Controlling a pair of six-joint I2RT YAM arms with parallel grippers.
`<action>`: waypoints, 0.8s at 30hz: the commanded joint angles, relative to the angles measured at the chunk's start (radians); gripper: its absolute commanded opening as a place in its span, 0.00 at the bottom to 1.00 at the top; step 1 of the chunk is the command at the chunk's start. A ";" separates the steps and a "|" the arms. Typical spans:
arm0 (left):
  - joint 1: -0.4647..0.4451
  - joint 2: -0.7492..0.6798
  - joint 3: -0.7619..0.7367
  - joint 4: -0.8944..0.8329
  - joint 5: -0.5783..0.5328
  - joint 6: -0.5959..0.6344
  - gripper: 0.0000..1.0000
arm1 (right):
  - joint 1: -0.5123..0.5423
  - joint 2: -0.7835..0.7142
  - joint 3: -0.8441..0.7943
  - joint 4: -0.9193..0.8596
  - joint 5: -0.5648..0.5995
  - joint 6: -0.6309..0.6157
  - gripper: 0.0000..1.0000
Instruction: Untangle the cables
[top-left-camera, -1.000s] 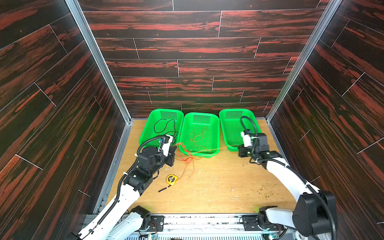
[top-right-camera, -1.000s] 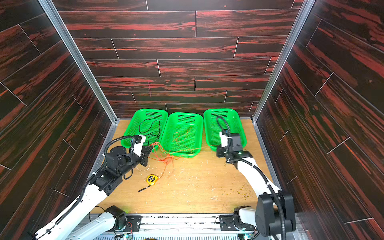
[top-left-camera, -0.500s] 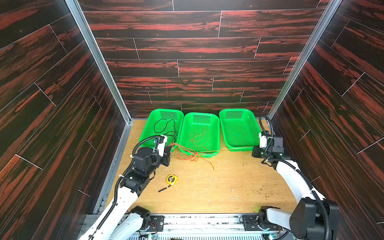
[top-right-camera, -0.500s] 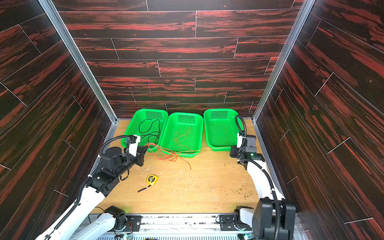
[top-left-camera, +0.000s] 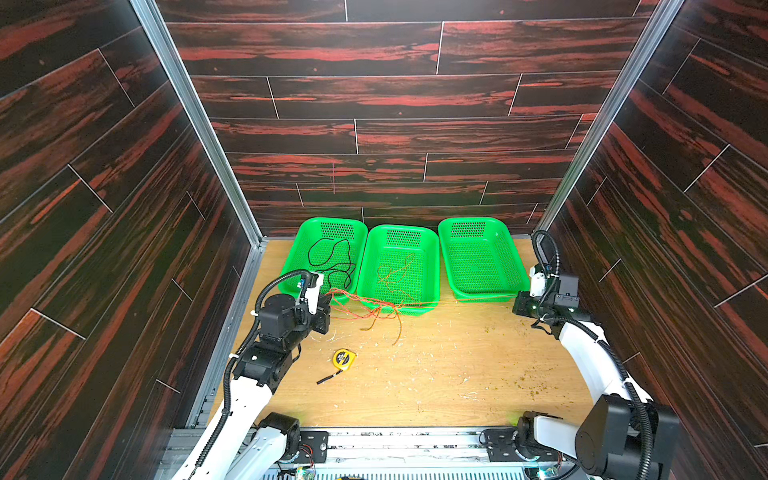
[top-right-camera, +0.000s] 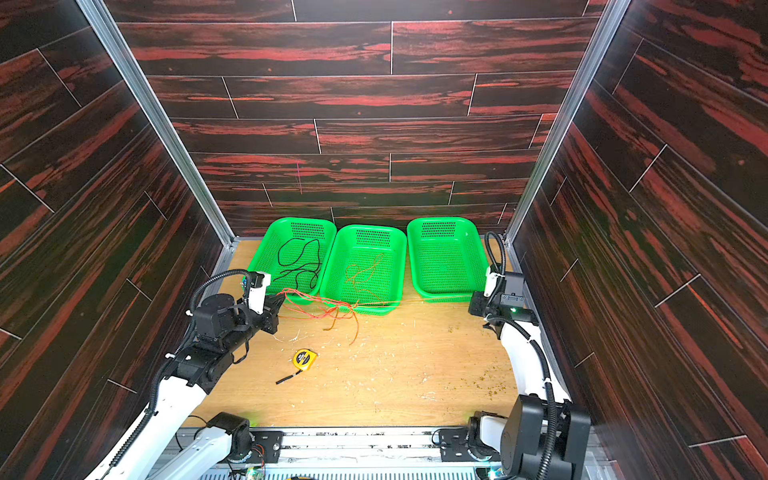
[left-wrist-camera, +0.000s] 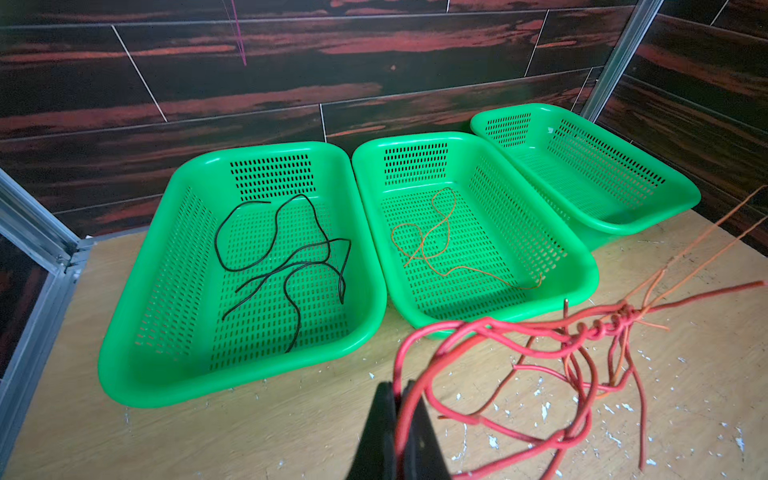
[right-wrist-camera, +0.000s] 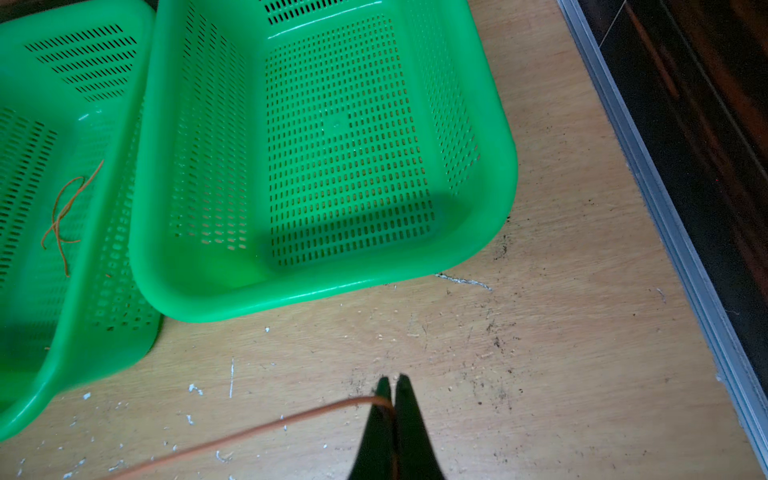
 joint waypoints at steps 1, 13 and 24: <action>0.054 -0.029 0.053 -0.068 -0.099 0.065 0.00 | -0.050 0.004 -0.012 0.002 0.106 0.008 0.00; 0.142 -0.025 0.056 -0.054 0.070 0.020 0.00 | -0.065 -0.034 -0.034 0.058 -0.035 0.008 0.00; 0.126 0.062 0.059 0.119 0.356 -0.123 0.00 | 0.240 -0.059 -0.038 0.141 -0.181 -0.143 0.00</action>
